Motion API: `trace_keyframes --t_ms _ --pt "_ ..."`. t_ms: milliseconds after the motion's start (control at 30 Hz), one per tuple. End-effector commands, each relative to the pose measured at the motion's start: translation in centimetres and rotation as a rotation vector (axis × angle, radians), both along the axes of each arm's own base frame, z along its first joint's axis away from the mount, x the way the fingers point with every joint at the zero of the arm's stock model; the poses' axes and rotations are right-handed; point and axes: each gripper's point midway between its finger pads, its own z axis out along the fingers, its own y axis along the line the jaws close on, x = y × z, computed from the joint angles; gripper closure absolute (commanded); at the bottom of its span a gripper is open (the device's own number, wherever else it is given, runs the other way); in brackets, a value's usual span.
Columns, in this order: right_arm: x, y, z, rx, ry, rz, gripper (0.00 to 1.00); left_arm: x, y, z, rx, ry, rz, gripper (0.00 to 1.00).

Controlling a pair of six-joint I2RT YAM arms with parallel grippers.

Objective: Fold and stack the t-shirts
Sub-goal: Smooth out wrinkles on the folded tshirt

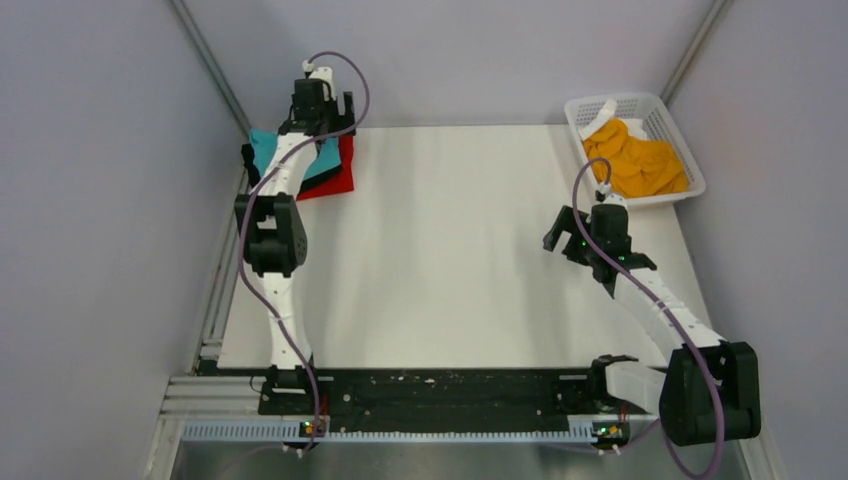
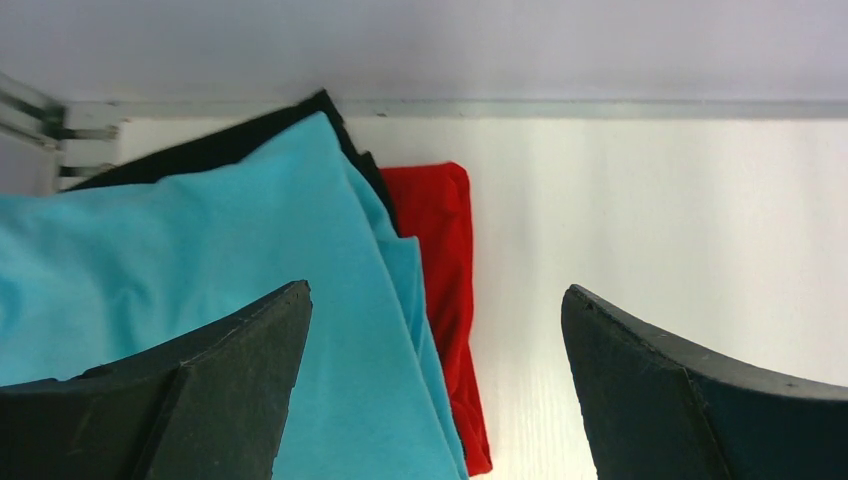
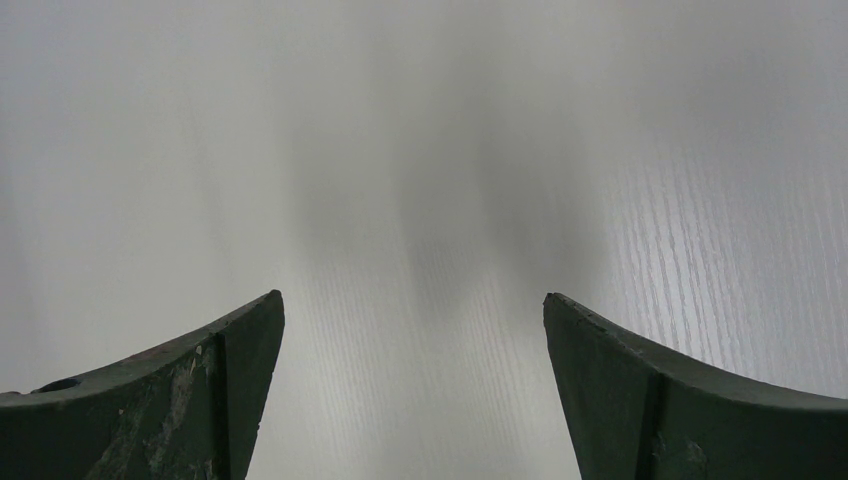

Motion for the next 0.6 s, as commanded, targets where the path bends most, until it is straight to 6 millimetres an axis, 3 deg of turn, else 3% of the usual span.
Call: trace_keyframes --t_ms 0,133,333,567 --pt "1.1 0.1 1.8 0.0 -0.058 0.003 0.01 -0.2 -2.5 -3.2 -0.104 0.062 -0.13 0.01" --pt "1.2 0.0 1.6 -0.003 -0.052 0.003 0.01 -0.5 -3.4 -7.2 -0.2 0.142 -0.105 0.01" --pt "0.9 0.2 1.1 -0.001 -0.028 0.016 0.01 -0.8 -5.8 -9.3 -0.375 0.189 -0.125 0.02" --pt "0.9 0.2 1.5 -0.002 -0.044 0.022 0.01 -2.2 -5.2 -13.8 -0.553 0.272 0.078 0.01"
